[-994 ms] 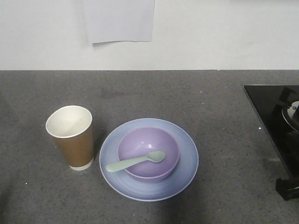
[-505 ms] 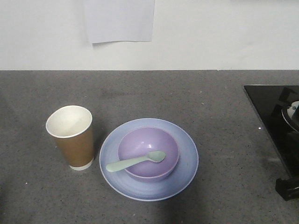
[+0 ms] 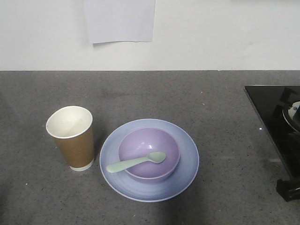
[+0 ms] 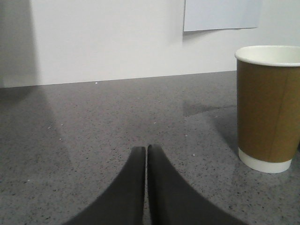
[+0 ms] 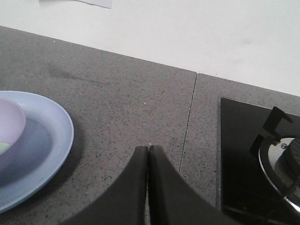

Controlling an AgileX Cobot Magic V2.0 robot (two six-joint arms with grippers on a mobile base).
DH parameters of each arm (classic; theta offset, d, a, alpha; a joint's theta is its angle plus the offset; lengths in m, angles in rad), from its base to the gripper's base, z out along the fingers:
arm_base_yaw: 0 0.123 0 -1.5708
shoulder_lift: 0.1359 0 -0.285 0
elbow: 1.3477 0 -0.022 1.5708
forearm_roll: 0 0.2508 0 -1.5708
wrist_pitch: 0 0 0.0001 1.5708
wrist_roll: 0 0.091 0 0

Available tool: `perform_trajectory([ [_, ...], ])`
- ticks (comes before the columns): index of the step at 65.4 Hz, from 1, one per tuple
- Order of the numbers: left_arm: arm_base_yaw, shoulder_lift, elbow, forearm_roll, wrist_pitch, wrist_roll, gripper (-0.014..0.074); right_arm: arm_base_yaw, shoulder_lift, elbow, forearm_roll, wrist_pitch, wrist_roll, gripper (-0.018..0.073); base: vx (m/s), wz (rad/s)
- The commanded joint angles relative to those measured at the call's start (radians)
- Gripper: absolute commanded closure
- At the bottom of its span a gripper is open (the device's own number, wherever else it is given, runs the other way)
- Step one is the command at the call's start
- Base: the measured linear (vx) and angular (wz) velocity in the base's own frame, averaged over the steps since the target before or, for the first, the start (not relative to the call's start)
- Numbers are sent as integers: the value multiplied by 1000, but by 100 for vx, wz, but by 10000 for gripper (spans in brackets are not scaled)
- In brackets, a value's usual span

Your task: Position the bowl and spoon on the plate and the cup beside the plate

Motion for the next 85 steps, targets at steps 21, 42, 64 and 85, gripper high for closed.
perform_trajectory([
  [21,3,-14,30,-2,-70,-11,603,-3,2,-29,-13,-68,-6,565,0,0],
  [42,3,-14,30,-2,-70,-11,603,-3,-6,6,92,-83,-118,565,0,0],
  [64,3,-14,30,-2,-70,-11,603,-3,-164,305,546,-524,-496,565,0,0],
  [85,3,-14,30,-2,-70,-11,603,-3,-266,410,629,-546,-555,565,0,0],
])
